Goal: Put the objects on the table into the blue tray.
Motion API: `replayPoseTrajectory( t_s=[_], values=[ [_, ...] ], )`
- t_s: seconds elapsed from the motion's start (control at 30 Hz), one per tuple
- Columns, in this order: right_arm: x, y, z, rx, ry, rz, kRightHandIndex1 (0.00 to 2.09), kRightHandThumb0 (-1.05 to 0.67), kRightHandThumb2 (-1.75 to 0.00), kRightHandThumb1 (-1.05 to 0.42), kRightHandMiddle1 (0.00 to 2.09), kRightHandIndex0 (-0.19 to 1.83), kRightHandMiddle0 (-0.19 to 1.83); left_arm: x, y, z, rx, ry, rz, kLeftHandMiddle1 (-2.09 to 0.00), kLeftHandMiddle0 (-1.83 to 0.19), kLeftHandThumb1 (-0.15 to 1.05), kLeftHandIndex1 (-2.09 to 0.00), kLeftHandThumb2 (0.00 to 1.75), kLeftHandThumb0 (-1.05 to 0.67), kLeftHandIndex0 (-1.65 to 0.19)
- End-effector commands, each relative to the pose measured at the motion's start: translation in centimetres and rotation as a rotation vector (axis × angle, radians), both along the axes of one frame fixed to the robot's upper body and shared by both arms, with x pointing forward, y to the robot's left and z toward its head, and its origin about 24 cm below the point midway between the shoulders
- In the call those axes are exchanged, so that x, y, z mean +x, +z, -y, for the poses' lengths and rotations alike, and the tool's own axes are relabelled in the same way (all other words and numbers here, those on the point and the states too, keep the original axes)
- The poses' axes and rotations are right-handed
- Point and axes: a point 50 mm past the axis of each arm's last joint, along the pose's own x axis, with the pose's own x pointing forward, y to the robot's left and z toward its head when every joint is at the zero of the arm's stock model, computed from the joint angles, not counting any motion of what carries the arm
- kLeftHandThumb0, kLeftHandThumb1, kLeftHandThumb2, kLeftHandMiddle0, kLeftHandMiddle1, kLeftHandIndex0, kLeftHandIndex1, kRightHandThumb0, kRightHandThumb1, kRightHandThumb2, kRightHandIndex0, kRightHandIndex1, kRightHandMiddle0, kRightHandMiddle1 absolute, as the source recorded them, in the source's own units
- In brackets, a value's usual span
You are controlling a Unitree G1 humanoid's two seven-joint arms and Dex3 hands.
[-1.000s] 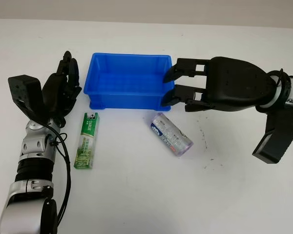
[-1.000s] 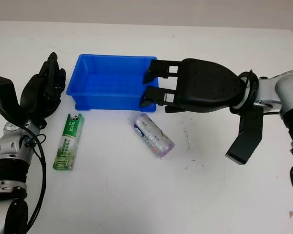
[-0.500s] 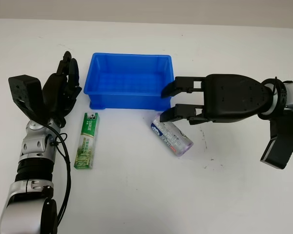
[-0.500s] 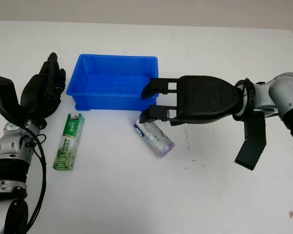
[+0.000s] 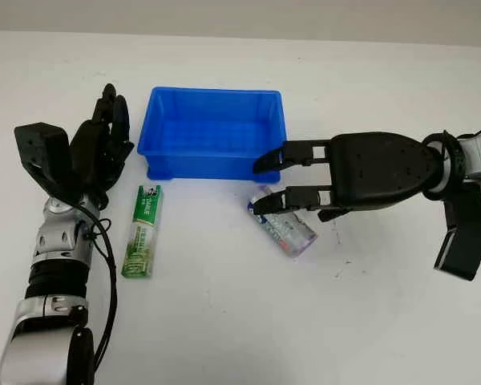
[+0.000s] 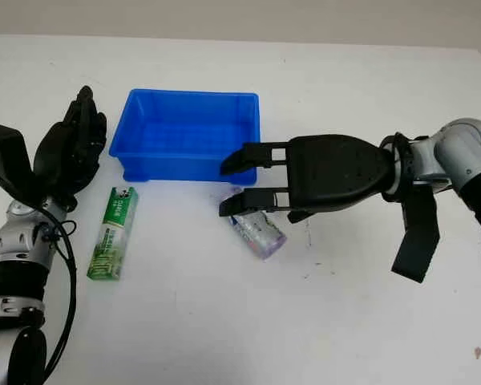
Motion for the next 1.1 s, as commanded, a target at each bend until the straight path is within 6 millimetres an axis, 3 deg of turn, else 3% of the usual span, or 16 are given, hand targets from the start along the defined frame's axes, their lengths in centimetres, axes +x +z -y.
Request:
replayPoseTrajectory(
  t_s=[0.0,0.33,0.57,0.73,0.9,1.0,1.07],
  values=[
    [0.1,0.2,-0.3,0.003,0.016,-0.009,0.96,-0.42,-0.05,-0.85,0.97,-0.16,-0.18,0.2,0.8,0.5,-0.004,-0.011,0.029,0.0,0.19,1.05,0.0,0.67,-0.77,0.19],
    [0.5,-1.1,-1.4,-0.054,0.067,-0.04,0.96,-0.5,-0.07,-0.9,0.93,-0.19,-0.19,-0.1,0.8,0.9,-0.011,-0.004,0.033,0.0,0.19,1.05,0.0,0.66,-0.78,0.19],
    [1.1,-2.3,-1.8,-0.08,0.105,-0.044,0.96,-0.45,-0.05,-0.89,0.92,-0.16,-0.19,-0.5,0.7,1.1,-0.009,0.017,0.036,0.0,0.19,1.05,0.0,0.67,-0.77,0.19],
    [1.4,-3.0,-2.2,-0.072,0.149,-0.044,0.91,-0.42,-0.06,-0.9,0.92,-0.06,-0.04,-0.7,0.6,1.2,-0.017,0.024,0.034,0.0,0.19,1.05,0.0,0.69,-0.76,0.19],
    [1.7,-3.5,-2.4,-0.065,0.184,-0.026,1.11,-0.32,-0.07,-0.95,1.03,0.14,0.21,-0.7,0.6,1.3,-0.019,0.031,0.033,0.0,0.19,1.05,0.0,0.7,-0.76,0.19],
    [1.9,-3.5,-2.5,-0.073,0.196,-0.013,1.38,-0.29,-0.06,-0.98,1.14,0.3,0.4,-0.8,0.5,1.3,-0.021,0.03,0.034,0.0,0.19,1.05,0.0,0.7,-0.76,0.19],
    [2.0,-3.5,-2.6,-0.073,0.203,-0.007,1.68,-0.31,-0.06,-0.98,1.27,0.37,0.5,-0.8,0.5,1.3,-0.021,0.03,0.035,0.0,0.19,1.05,0.0,0.7,-0.76,0.19]
  ],
)
